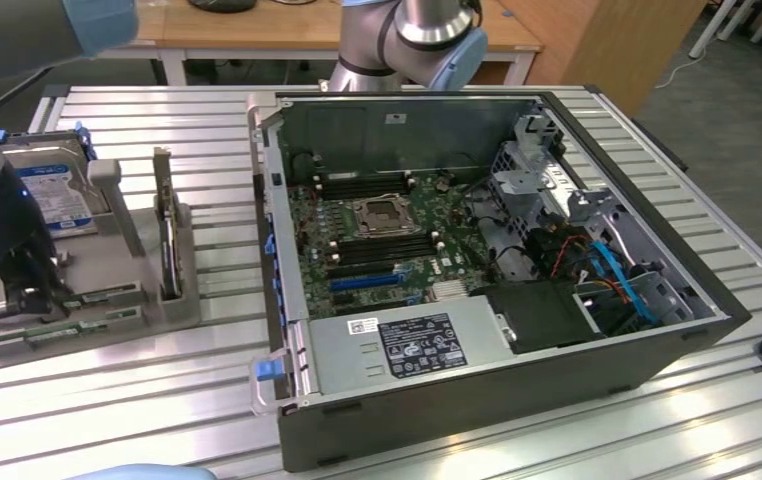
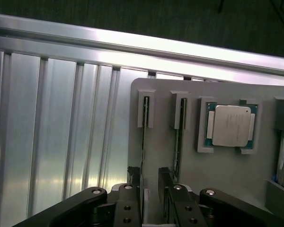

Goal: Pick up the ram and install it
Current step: 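Pick up the ram and move it above insertion slot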

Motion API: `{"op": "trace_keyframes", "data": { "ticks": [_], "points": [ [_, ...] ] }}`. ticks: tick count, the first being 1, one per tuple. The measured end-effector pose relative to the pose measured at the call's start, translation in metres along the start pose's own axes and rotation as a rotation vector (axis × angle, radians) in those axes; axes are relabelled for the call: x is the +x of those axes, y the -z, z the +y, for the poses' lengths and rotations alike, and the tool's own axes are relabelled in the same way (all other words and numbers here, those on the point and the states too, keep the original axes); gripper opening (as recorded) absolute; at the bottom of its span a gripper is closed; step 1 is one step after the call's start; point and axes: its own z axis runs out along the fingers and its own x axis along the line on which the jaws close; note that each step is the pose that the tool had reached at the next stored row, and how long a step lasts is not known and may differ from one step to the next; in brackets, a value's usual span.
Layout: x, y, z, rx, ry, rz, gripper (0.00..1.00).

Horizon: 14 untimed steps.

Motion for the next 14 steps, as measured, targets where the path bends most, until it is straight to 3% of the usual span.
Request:
{"op": "trace_keyframes", "data": {
  "ticks": [14],
  "points": [
    [0.004,-0.0141,0.0011,-0.0003,0.0,0.0046,0.3]
  ]
}}
